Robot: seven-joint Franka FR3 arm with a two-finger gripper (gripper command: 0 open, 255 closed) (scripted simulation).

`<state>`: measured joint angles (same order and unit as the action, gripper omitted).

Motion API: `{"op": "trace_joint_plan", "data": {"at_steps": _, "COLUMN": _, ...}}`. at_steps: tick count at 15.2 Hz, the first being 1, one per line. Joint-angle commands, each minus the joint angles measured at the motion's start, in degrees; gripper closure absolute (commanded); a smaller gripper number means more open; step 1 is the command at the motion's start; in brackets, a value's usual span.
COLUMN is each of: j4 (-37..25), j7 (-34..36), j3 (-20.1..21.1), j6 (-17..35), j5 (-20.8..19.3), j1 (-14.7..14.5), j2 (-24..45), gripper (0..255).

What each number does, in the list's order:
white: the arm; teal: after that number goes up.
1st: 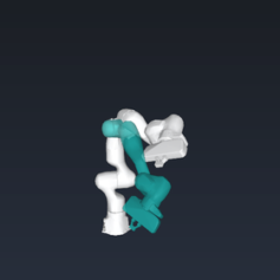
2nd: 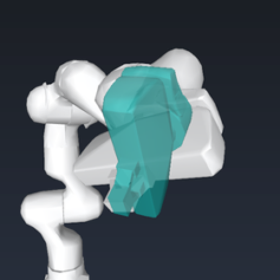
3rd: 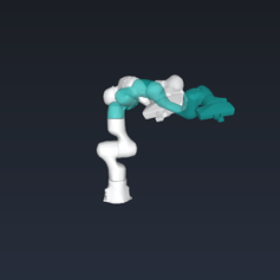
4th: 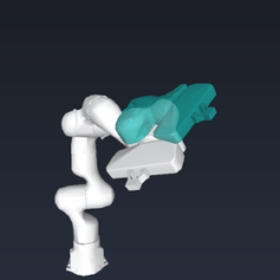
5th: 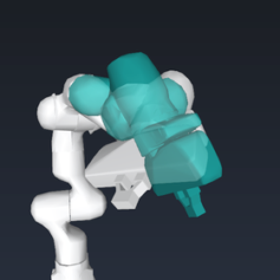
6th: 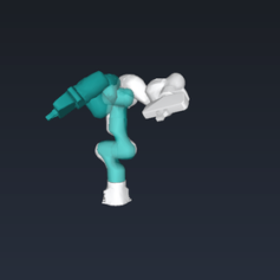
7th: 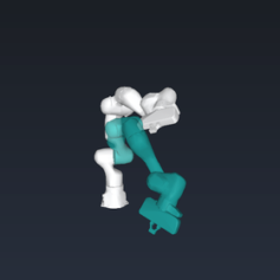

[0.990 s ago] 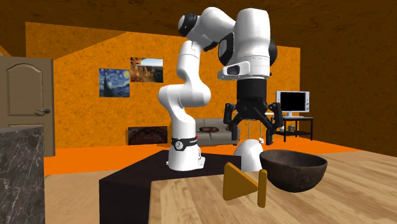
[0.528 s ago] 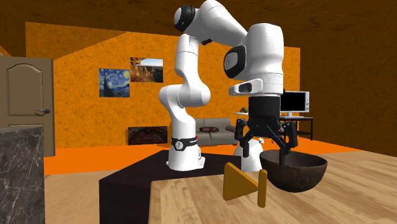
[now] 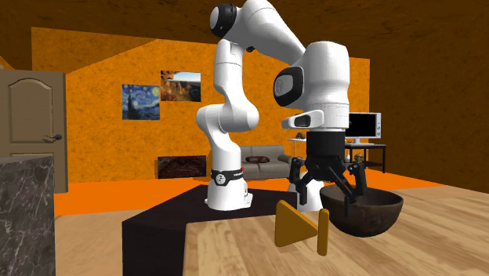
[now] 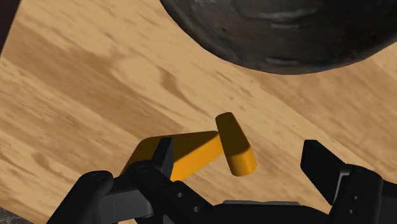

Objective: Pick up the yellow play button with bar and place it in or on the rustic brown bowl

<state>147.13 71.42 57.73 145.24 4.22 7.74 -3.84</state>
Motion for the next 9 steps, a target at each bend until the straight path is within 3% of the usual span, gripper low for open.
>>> {"op": "trace_joint_plan", "data": {"at_steps": 1, "j4": 0.02, "j7": 0.04, "j3": 0.01, "j6": 0.05, "j5": -0.06, "j1": 0.01, "j2": 0.04, "gripper": 0}}
{"op": "trace_joint_plan", "data": {"at_steps": 3, "j4": 0.01, "j7": 0.03, "j3": 0.01, "j6": 0.04, "j5": -0.05, "j1": 0.01, "j2": 0.03, "gripper": 0}}
{"op": "trace_joint_plan", "data": {"at_steps": 4, "j4": 0.01, "j7": 0.03, "j3": 0.01, "j6": 0.04, "j5": -0.05, "j1": 0.01, "j2": 0.03, "gripper": 255}}
{"op": "trace_joint_plan", "data": {"at_steps": 9, "j4": 0.05, "j7": -0.05, "j3": -0.01, "j6": 0.02, "j5": 0.08, "j1": -0.02, "j2": -0.05, "gripper": 255}}
